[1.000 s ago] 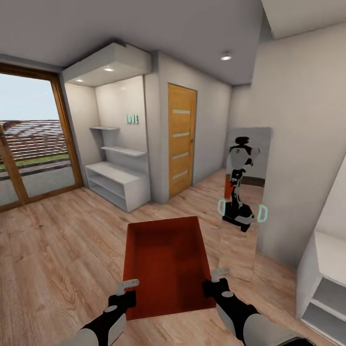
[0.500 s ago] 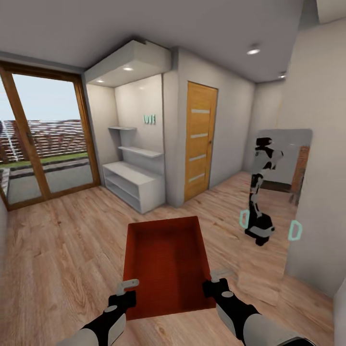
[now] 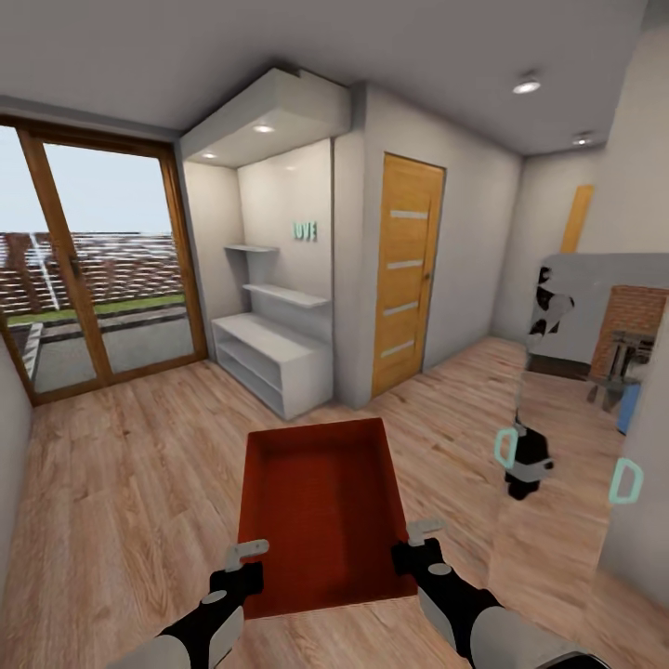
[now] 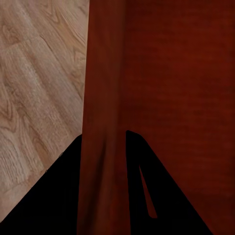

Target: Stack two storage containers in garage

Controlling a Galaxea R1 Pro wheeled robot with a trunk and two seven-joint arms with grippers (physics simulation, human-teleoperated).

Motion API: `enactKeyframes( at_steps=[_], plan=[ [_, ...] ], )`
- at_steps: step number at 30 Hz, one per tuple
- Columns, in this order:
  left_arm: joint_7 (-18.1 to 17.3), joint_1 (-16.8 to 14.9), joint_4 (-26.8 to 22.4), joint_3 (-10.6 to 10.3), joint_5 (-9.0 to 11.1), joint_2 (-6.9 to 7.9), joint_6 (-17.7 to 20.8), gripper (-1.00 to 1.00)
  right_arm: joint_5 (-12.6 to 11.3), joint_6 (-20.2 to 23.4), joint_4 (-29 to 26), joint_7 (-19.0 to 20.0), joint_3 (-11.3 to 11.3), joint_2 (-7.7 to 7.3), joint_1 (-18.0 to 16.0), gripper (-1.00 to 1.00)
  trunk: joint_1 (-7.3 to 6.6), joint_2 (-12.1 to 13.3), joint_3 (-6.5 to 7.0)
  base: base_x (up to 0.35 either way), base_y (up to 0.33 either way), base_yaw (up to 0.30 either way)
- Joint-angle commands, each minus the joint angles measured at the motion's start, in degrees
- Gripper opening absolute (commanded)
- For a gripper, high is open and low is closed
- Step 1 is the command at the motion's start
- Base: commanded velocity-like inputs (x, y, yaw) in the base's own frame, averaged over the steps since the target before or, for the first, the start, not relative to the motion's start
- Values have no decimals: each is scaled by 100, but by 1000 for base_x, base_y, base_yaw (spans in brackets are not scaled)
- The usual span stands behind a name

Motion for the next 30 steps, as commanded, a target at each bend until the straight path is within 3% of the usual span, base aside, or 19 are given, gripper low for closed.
enactKeyframes(
  at_steps=[1, 30],
  plan=[
    [171, -5, 16, 383, 71, -1, -30, -100, -363, -475, -88, 15, -216, 41, -7, -100, 5, -8, -10, 322, 0, 1],
    [171, -5, 16, 383, 71, -1, -30, -100, -363, -475, -88, 15, -216, 41, -7, -100, 5, -8, -10, 322, 0, 0]
  ],
)
